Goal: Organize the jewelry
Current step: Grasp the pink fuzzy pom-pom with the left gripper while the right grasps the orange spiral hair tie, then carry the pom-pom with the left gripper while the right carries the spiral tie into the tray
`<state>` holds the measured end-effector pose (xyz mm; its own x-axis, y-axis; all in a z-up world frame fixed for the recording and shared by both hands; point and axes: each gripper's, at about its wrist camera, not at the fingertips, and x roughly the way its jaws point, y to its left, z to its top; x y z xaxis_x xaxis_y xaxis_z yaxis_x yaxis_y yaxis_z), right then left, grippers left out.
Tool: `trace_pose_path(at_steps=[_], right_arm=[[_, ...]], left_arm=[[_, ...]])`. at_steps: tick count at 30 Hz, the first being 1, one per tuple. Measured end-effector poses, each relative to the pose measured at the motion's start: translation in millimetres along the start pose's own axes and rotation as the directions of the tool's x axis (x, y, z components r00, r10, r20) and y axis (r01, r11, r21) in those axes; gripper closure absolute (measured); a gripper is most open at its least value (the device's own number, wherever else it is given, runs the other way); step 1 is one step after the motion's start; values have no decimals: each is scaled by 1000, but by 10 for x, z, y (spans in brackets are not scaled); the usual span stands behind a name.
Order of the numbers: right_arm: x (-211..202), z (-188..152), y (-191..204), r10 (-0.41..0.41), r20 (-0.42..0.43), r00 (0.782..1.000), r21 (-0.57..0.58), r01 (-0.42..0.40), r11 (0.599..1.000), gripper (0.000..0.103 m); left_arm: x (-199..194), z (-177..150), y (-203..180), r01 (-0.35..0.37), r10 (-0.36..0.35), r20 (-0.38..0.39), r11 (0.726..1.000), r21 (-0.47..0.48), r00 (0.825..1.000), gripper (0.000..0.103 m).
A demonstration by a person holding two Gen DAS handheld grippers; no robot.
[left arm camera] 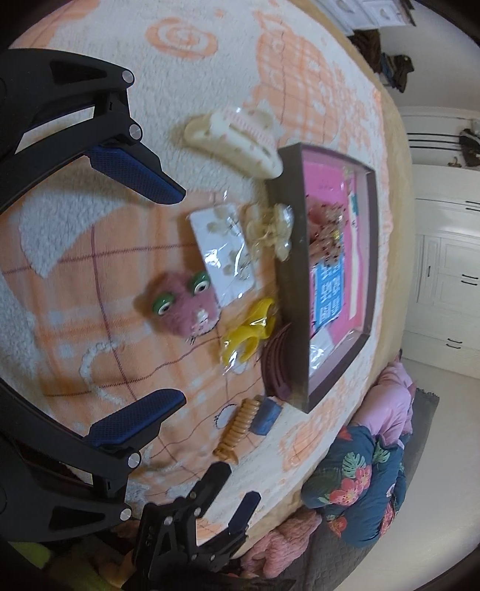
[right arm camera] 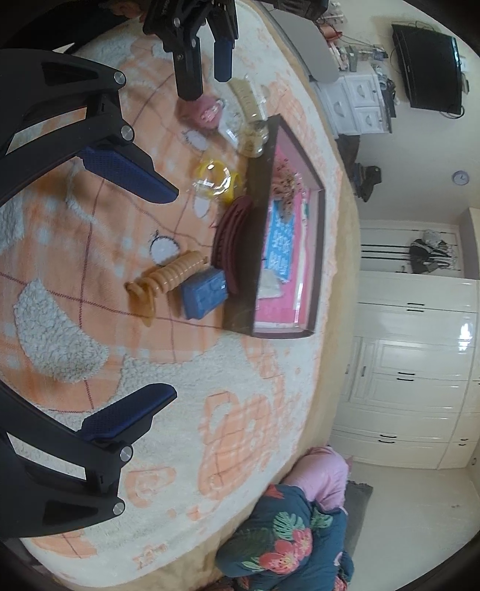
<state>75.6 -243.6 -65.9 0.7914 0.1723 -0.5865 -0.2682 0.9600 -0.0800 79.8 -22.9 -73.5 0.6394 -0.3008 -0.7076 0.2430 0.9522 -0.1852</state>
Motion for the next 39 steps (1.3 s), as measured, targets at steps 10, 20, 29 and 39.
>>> trace_pose_path(at_steps=[10, 20, 29, 39], right_arm=[[464, -9, -103, 71, -145, 987, 40, -66, 997, 30], [422, -88, 51, 122, -138, 983, -12, -125, 992, 69], [262, -97, 57, 214, -106, 971, 39, -211, 977, 70], [115, -52, 86, 220, -59, 974, 42, -217, 975, 70]], left_arm=[[124, 18, 34, 30, -30, -14, 998, -49, 999, 18], [221, 24, -28, 21, -22, -40, 999, -36, 999, 55], [182, 1, -81, 58, -59, -37, 998, -10, 998, 79], [45, 25, -301, 106, -106, -3, 992, 65, 994, 80]])
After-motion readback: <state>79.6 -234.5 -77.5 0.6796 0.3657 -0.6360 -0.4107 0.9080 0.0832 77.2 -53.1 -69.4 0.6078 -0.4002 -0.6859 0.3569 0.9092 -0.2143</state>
